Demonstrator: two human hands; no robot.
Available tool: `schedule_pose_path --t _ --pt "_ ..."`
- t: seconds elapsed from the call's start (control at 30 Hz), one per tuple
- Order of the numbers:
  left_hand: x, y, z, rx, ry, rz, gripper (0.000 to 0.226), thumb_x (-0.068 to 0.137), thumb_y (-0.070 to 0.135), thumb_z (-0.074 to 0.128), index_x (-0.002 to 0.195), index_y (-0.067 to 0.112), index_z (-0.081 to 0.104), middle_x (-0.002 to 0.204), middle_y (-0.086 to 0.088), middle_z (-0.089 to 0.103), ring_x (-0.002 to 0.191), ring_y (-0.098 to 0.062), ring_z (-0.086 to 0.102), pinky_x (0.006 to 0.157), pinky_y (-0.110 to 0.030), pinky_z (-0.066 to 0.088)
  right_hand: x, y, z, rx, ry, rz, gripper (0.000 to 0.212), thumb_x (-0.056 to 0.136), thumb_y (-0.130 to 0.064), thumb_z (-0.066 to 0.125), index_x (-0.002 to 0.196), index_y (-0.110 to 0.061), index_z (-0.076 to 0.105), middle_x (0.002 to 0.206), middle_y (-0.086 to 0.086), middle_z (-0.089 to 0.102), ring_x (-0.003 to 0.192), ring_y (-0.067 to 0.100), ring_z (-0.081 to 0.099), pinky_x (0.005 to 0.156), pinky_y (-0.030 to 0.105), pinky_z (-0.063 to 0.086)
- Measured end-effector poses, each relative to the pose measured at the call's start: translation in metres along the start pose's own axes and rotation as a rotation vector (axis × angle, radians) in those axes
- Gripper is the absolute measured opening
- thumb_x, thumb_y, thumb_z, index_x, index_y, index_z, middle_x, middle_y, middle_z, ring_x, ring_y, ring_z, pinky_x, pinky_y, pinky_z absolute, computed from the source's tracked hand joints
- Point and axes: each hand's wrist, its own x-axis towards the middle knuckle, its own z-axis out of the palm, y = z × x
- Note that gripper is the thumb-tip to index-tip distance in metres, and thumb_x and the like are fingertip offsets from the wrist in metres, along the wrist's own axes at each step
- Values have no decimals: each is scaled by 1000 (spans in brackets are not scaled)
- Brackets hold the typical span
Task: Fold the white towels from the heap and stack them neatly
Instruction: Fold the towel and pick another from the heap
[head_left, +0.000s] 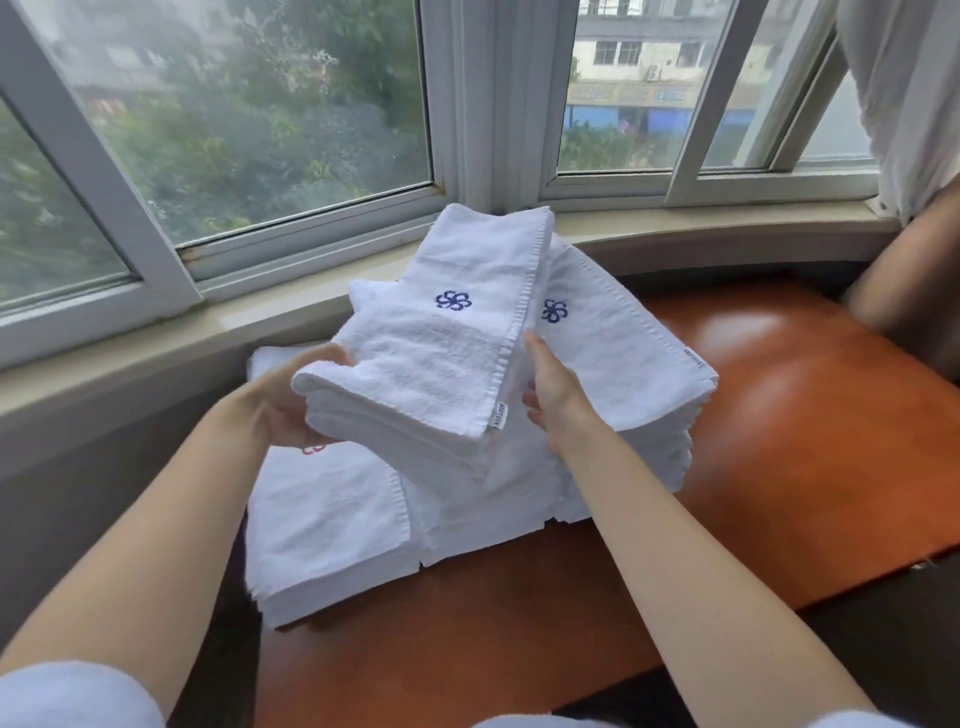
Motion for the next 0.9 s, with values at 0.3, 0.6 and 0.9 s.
schedule_pose_path --t 0.3,0.6,0.9 --pt "-14 -35 -68 -405 321 -61 48 69 15 71 113 11 51 106 -9 62 94 -32 66 86 -58 50 42 15 55 161 -145 201 57 90 -55 56 135 -21 46 122 2 54 98 14 55 85 24 44" --pt "3 -64 -47 -543 324 -100 56 72 15 75 125 13 55 118 -14 67 106 -37 65 90 -60 47 105 1 73 189 37 48 83 73 -44 81 136 -2 48 132 9 58 119 27 58 104 41 46" --pt "-2 -54 -57 -407 508 -26 46 78 29 71 119 16 57 115 -9 66 103 -28 65 86 -48 54 112 -16 111 49 -22 -230 103 76 -22 76 155 -24 9 149 1 41 131 21 45 111 39 36"
